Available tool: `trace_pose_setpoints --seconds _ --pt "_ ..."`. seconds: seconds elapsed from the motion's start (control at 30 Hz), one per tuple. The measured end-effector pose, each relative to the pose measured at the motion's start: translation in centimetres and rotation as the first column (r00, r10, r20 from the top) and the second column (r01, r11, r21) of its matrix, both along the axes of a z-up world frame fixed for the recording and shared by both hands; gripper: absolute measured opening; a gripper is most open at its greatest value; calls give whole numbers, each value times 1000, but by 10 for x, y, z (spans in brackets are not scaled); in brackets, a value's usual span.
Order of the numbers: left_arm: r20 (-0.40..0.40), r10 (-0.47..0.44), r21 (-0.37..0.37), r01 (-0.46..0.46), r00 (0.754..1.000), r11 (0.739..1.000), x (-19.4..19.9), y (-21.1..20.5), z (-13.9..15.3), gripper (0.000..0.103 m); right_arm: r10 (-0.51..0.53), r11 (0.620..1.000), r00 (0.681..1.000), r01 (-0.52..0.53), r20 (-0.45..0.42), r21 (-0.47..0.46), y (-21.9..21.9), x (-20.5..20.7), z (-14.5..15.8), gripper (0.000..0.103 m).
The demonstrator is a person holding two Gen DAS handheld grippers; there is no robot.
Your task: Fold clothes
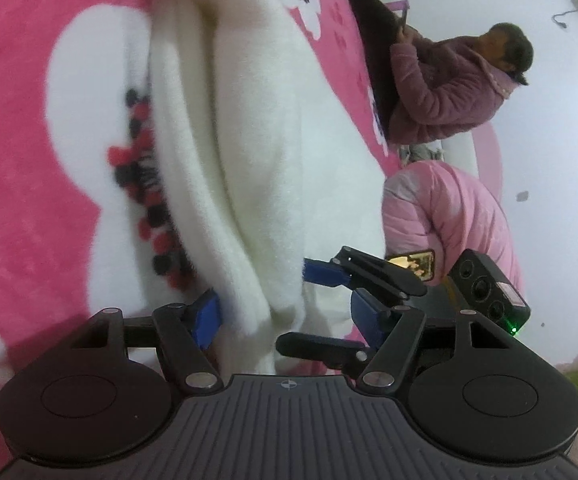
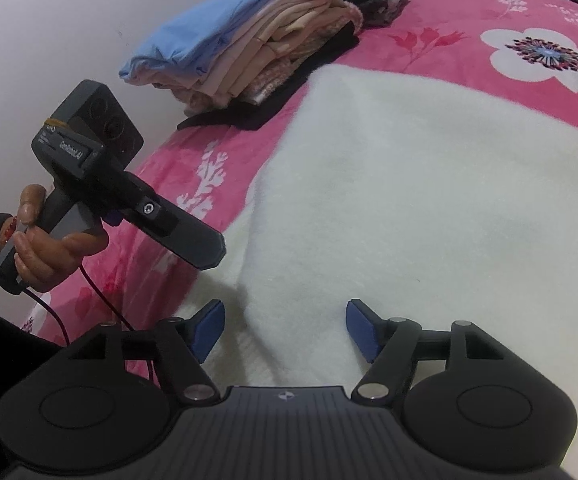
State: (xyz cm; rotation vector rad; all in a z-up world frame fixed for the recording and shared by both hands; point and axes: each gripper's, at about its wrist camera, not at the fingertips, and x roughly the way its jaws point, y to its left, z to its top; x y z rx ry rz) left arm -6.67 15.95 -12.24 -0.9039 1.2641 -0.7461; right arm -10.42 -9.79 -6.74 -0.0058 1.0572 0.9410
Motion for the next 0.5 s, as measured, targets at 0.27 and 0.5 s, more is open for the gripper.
trace_pose_setpoints --seconds 0.27,0.5 --pt "8 -6 3 6 1000 1000 0 -7 2 69 -6 1000 1000 6 -10 15 1 0 1 73" --pt "19 -19 -11 19 1000 1000 3 -13 6 70 7 1000 1000 -7 -11 24 3 -3 3 76"
